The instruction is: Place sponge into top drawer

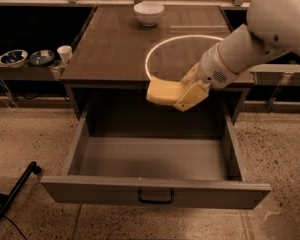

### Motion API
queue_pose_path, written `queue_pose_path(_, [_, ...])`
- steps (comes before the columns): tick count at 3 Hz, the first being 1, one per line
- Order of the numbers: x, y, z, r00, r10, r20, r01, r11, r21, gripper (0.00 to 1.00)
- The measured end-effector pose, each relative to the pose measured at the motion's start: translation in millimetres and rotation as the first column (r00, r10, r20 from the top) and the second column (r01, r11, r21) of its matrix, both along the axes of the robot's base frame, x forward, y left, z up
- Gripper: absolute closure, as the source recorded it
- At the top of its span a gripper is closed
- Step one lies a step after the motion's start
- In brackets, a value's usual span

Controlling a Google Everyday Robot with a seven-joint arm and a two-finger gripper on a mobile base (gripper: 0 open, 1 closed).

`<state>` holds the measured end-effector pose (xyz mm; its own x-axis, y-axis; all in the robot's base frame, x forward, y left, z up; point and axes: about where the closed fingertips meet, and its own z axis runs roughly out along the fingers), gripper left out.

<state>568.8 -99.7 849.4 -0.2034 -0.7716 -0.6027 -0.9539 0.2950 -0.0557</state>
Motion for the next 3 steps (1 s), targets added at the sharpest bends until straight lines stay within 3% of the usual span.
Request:
queue_pose_path(1, [2.0,0.7,-27.0,0.9985,-0.028,-0.047,0.029,0.999,0.015,1.0])
queue_pose_path(2, [-16.2,1.8,-70.8,0.9967,-0.049,-0.065,0.054,0.996,0.071,1.0])
queue_pose_path(3, [-44.8,-6.3,-117.1,0.9971,-0.063,-0.044,0.067,0.992,0.108,1.0])
